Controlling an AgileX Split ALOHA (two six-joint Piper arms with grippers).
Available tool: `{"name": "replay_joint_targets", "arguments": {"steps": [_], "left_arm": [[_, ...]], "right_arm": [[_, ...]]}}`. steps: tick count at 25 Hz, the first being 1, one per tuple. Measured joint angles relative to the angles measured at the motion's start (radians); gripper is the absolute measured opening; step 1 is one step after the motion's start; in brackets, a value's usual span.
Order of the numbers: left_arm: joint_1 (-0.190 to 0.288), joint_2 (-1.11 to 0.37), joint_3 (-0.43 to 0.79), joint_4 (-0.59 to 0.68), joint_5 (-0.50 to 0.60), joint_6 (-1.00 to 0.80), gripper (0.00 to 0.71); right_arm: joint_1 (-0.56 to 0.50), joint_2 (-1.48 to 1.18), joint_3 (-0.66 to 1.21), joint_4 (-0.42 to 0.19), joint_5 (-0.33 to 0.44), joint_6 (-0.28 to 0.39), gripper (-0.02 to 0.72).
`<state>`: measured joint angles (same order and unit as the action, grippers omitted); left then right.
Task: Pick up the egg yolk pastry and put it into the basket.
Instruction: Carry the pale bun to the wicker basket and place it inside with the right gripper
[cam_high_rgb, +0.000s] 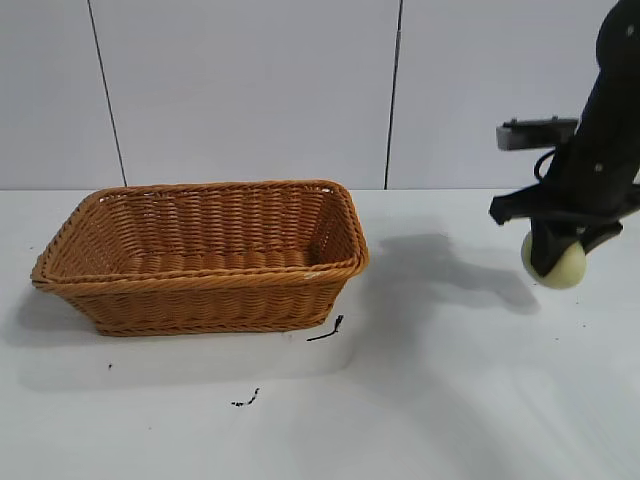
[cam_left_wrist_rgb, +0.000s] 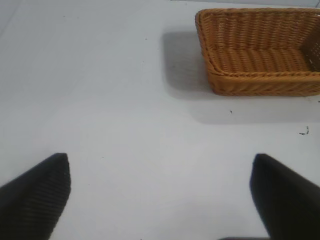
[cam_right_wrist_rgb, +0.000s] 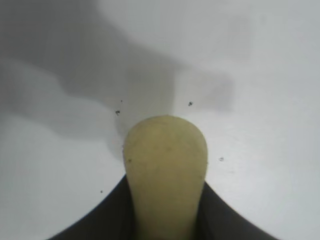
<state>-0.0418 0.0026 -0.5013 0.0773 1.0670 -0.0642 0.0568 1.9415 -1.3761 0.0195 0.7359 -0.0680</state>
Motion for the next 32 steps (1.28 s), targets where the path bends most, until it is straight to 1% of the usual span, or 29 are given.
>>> {"name": "replay_joint_targets", "arguments": {"steps": [2,6,7,8,12,14,18,22,25,28,32], "left_arm": [[0.0,0.0,0.0,0.0,0.0,0.0,0.696],[0.0,0.0,0.0,0.0,0.0,0.0,0.696],[0.0,0.0,0.0,0.0,0.0,0.0,0.696],[0.0,0.0,0.0,0.0,0.0,0.0,0.696],[0.0,0.0,0.0,0.0,0.0,0.0,0.696],[0.0,0.0,0.0,0.0,0.0,0.0,0.696],[0.0,0.0,0.0,0.0,0.0,0.0,0.696],[0.0,0.0,0.0,0.0,0.0,0.0,0.696],[0.0,0.0,0.0,0.0,0.0,0.0,0.696],[0.0,0.0,0.0,0.0,0.0,0.0,0.696],[0.0,0.0,0.0,0.0,0.0,0.0,0.696]], "right_arm": [[0.007,-0.034,-0.054,0.0,0.042,-0.001,0.144],[0.041,-0.046,-0.187,-0.001,0.157,-0.004,0.144],[0.041,-0.046,-0.187,-0.001,0.157,-0.004,0.144],[0.055,-0.042,-0.218,-0.004,0.181,-0.004,0.144],[0.118,-0.012,-0.356,-0.013,0.236,-0.004,0.144],[0.158,0.019,-0.441,-0.02,0.272,-0.003,0.144],[0.257,0.092,-0.581,-0.02,0.319,0.0,0.144],[0.385,0.171,-0.699,-0.013,0.33,0.001,0.144],[0.478,0.23,-0.75,-0.008,0.324,0.001,0.144],[0.549,0.302,-0.766,-0.006,0.291,0.003,0.144],[0.582,0.401,-0.767,-0.002,0.211,0.006,0.146]]}}
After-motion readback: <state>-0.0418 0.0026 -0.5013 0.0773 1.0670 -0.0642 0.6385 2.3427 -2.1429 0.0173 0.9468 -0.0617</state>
